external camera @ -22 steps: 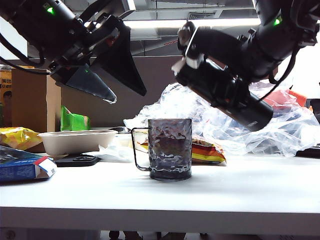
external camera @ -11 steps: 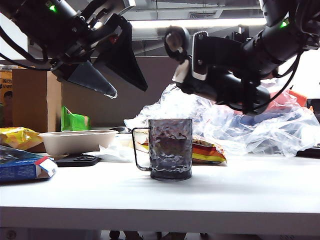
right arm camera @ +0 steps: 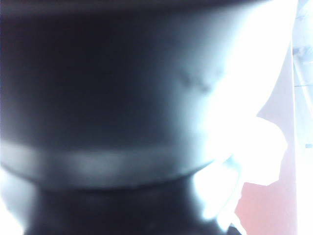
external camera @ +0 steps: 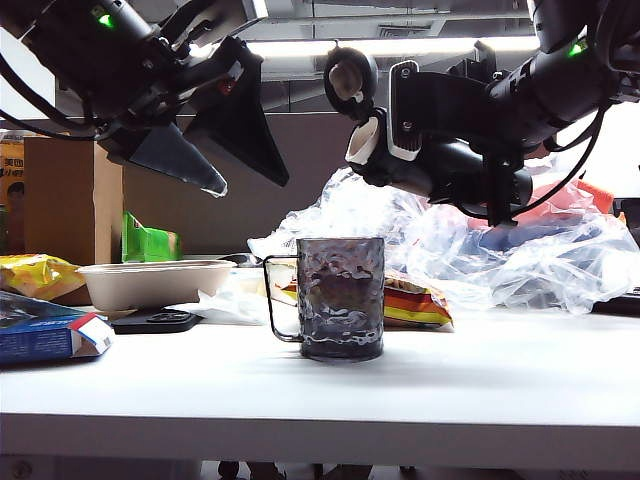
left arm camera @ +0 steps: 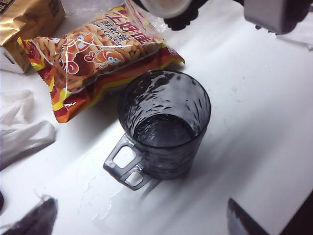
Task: Pick up the black thermos, pour some water into the cup, then place the black thermos back on the table.
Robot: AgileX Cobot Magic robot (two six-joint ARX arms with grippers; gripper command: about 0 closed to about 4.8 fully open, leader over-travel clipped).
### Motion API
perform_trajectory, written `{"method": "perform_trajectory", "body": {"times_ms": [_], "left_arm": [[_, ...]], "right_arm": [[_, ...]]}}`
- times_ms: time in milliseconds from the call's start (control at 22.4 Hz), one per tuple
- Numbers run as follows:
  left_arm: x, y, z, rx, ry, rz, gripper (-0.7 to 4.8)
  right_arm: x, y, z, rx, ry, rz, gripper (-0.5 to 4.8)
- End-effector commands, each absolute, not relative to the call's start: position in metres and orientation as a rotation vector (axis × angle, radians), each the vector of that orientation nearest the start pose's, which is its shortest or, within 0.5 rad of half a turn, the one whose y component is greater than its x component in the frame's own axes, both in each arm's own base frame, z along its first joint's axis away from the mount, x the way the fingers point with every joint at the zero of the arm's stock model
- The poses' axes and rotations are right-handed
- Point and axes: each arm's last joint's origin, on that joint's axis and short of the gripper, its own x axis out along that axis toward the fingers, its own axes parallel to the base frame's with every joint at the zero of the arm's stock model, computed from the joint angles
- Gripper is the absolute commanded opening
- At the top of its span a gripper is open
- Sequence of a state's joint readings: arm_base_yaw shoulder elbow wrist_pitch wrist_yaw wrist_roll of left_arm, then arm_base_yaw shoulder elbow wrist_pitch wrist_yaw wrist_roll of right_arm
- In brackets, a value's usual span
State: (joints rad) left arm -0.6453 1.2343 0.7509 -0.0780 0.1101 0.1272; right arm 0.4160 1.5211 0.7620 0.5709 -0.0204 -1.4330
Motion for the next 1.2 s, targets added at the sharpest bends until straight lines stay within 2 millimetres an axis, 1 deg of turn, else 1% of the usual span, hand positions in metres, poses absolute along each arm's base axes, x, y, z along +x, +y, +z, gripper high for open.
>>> {"method": "perform_trajectory", "body": {"times_ms": [45,134,178,312,446,535,669,758,892,981,1115,1205], "left_arm": [[0.206,-0.159,0.244,0.269,0.485,-0.771,4.79],[0.206,-0.159,0.244,0.27,0.485,-0.768,4.79],[0.206,-0.159,0.244,0.27,0.485,-0.768,4.79],[0.206,-0.159,0.244,0.27,0.485,-0.768,4.79],[0.206,-0.159,0.244,0.27,0.485,-0.768,4.79],[0.206,-0.159,0.244,0.27,0.485,-0.768,4.79],[0.206,-0.159,0.244,0.271,0.486,-0.767,4.79],[0.206,-0.159,0.244,0.276,0.485,-0.749,4.79],[0.207,-0.158,0.244,0.282,0.484,-0.728,4.79],[0.207,-0.158,0.244,0.281,0.485,-0.728,4.79],[0.206,-0.158,0.243,0.284,0.495,-0.728,4.79],[0.206,-0.158,0.242,0.287,0.505,-0.728,4.79]], "right_arm": [[0.294,0.131,0.239,-1.226,-0.196,0.434,1.67],[0.294,0.131,0.239,-1.172,-0.192,0.448,1.67],[0.294,0.132,0.24,-1.17,-0.218,0.481,1.67],[0.294,0.132,0.24,-1.18,-0.22,0.468,1.67],[0.294,0.132,0.24,-1.345,-0.265,0.46,1.67],[0.295,0.13,0.24,-1.359,-0.263,0.453,1.67],[0.298,0.122,0.24,-1.479,-0.298,0.445,1.67],[0.299,0.119,0.24,-1.476,-0.323,0.469,1.67],[0.298,0.121,0.241,-1.515,-0.39,0.511,1.67],[0.298,0.121,0.241,-1.531,-0.397,0.508,1.67],[0.298,0.121,0.241,-1.612,-0.423,0.497,1.67],[0.298,0.121,0.241,-1.612,-0.423,0.496,1.67]]}}
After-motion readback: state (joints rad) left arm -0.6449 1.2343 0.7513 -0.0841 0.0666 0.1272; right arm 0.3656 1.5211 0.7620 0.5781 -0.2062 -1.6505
